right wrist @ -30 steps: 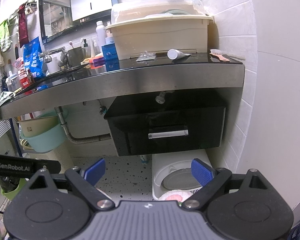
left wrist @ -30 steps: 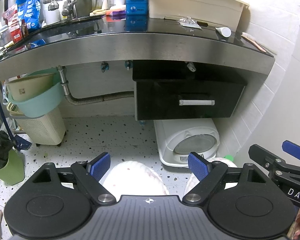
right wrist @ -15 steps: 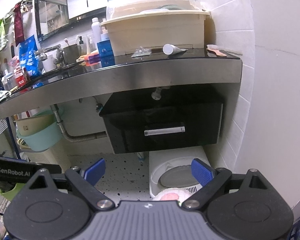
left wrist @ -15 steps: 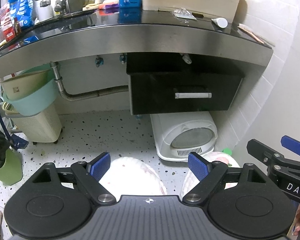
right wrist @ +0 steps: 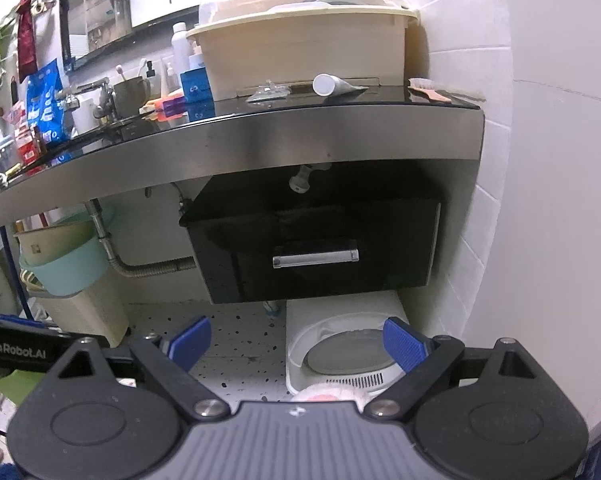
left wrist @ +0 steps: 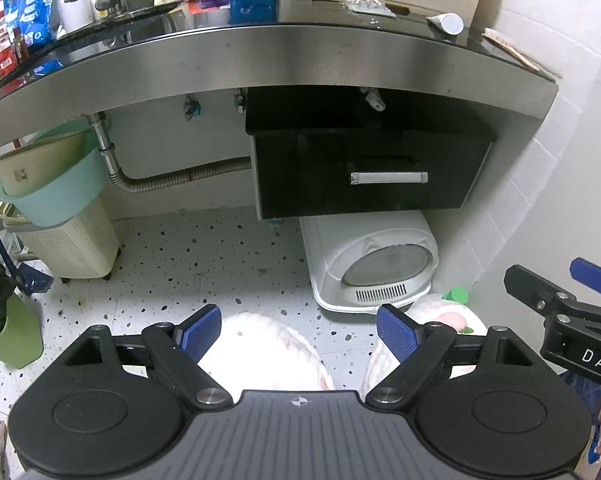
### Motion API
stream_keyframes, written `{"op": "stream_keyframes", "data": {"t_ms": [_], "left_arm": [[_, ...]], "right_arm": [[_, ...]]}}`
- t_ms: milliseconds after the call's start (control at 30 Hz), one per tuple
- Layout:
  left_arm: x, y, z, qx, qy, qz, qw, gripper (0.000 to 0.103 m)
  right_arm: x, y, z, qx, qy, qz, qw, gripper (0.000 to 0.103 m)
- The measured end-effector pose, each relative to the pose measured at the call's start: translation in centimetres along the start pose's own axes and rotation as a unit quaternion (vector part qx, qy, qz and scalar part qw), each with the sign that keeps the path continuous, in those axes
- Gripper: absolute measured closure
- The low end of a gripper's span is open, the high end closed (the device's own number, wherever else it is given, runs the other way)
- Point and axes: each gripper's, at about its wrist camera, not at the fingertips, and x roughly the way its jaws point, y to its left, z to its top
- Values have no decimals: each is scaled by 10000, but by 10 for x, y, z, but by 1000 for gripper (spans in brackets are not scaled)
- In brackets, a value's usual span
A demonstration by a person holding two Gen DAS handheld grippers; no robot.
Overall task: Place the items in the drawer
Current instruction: 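Move the right gripper to the white drawer handle and grip it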
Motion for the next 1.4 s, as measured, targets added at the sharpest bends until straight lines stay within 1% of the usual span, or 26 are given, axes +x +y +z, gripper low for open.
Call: {"op": "stream_keyframes", "data": {"t_ms": [133,300,567,667,733,800,867,1000,1167,1300,1400], "left_arm": [[10,0,7,-7,136,-55,9999,18],[22,3,12,-37,252,-43,9997,18],[34,11,17,-101,363,-19,9993,18],[37,14,18,-147,383,25,9992,18],[39,18,19,-199,402,41,9990,18],[40,20,20,-241,415,53,9988,18],[41,22,21,-256,422,69,9988,18],[42,27,24,-285,417,113,9987,18],[48,33,29,-429,475,149,9978,18],[49,39,32,-450,484,241,9975,18],[54,44,34,-501,534,302,9969,18]], "right_arm": [[14,1,5,-368,33,19,9993,10],[40,8,14,-1122,85,93,9936,10],[105,20,34,-2153,336,69,9760,10],[130,23,41,-2430,408,151,9690,10],[153,26,46,-2598,535,101,9641,10],[173,29,50,-2699,614,150,9608,10],[193,33,53,-2933,662,221,9535,10],[236,44,55,-3627,838,322,9276,10],[286,54,57,-4046,1197,268,9062,11],[319,58,51,-4469,1445,216,8826,11],[334,56,51,-4528,1535,198,8781,11]]}}
